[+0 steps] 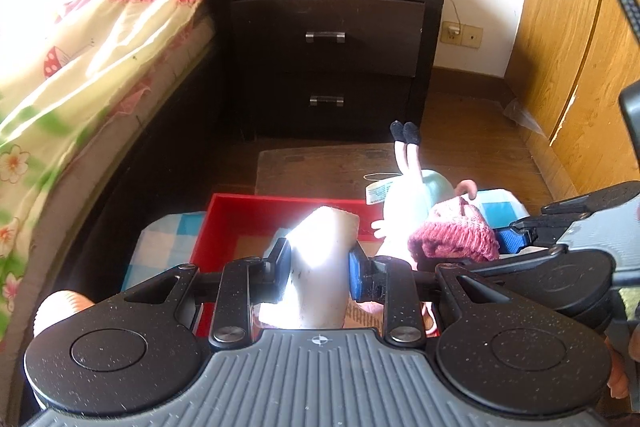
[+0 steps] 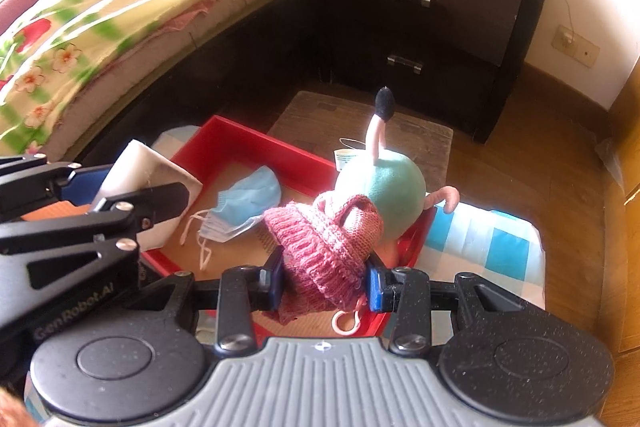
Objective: Organize soft objects
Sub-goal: 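Open left tool to drop the white sponge block while right tool releases the pink hat into the box, then move left tool to a white foam block while right tool approaches the pink towel, then close left tool on the white foam block while right tool grasps the pink towel, then lift and carry the white block and pink towel over the red box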
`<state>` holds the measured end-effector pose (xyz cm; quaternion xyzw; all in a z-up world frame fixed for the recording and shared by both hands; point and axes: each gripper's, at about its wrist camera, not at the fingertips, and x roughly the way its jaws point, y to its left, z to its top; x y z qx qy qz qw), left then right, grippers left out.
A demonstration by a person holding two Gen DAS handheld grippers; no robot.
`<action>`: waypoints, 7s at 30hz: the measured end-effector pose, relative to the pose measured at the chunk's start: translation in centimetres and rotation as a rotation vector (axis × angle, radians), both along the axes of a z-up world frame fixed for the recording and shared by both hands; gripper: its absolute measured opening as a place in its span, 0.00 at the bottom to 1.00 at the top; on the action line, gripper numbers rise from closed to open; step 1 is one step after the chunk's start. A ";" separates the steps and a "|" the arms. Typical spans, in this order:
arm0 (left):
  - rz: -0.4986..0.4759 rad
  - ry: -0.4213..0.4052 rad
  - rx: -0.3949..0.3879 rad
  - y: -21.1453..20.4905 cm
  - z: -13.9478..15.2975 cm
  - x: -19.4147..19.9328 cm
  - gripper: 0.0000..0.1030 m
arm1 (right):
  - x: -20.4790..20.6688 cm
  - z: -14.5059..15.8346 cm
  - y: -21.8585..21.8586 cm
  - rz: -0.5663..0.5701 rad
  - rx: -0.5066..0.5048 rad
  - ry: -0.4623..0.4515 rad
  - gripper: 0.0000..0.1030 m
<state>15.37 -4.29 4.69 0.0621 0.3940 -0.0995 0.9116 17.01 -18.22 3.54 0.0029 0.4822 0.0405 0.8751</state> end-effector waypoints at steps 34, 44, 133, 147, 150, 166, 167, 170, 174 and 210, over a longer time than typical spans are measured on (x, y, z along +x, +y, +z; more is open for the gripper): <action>0.051 0.052 0.032 1.6 -1.9 -1.8 0.73 | -1.0 -2.5 -1.5 -0.062 0.083 0.060 0.43; 0.033 0.052 0.045 1.3 -2.0 -4.3 0.73 | -3.8 -2.6 -1.4 -0.062 0.079 0.068 0.43; -0.270 0.443 0.042 7.0 -14.0 -14.4 0.49 | -16.2 -8.7 -5.7 -0.116 -0.017 0.252 0.42; -0.273 0.433 -0.001 6.8 -13.0 -14.9 0.53 | -15.4 -8.4 -6.2 -0.183 -0.006 0.242 0.38; -0.277 0.435 0.002 6.5 -13.1 -14.9 0.53 | -15.2 -9.1 -5.8 -0.169 -0.035 0.236 0.42; -0.288 0.414 -0.028 6.5 -12.2 -15.1 0.55 | -17.7 -3.4 -3.8 -0.060 0.022 0.136 0.00; -0.288 0.413 -0.034 6.5 -12.1 -15.1 0.55 | -17.8 -2.9 -3.7 -0.057 0.031 0.127 0.00; -0.289 0.403 -0.052 6.6 -11.6 -15.1 0.55 | -17.8 -1.6 -3.5 -0.049 0.065 0.102 0.00; -0.283 0.373 -0.060 6.4 -10.6 -15.1 0.52 | -17.7 0.1 -2.8 -0.034 0.065 0.066 0.00; -0.085 0.106 0.000 3.5 1.5 -4.8 0.48 | -9.6 10.7 1.6 0.011 0.071 -0.232 0.00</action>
